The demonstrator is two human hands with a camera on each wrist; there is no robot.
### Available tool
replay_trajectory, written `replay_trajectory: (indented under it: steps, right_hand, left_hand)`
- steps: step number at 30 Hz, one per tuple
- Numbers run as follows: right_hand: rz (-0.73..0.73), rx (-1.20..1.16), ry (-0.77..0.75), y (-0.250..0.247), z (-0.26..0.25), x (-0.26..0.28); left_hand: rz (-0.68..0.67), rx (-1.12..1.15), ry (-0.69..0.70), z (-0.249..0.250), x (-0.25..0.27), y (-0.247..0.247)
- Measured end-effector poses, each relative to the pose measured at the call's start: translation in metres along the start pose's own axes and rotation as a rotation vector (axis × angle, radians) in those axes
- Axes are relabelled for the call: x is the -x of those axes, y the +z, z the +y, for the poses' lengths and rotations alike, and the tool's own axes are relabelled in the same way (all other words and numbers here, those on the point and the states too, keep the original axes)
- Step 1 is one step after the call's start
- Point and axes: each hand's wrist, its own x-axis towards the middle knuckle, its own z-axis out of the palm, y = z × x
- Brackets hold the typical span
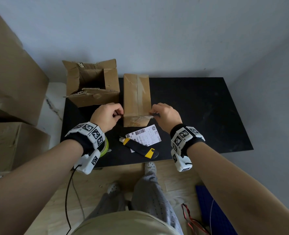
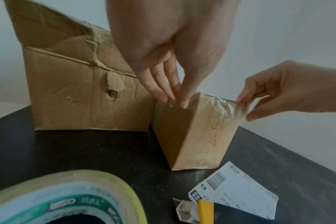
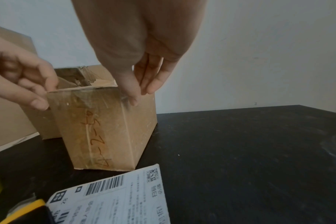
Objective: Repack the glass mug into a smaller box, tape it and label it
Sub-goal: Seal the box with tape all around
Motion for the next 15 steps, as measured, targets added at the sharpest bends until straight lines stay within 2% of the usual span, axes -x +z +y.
replay_trajectory:
  steps: [6, 12, 15]
  right_hand:
    - [-0.036, 0.011, -0.022, -0.011, 0.001, -0.002]
    - [0.176, -0.164, 0.118, -0.008, -0.005, 0.005]
    - [0.153, -0.241, 0.216, 0.004, -0.007, 0.019]
  left_hand:
    - [-0.032, -0.004, -0.069, -0.013, 0.01, -0.002]
    - [0.222, 0.034, -0.005, 0.001, 0.015, 0.0]
    - [0.279, 0.053, 0.03, 0.003, 0.026, 0.006]
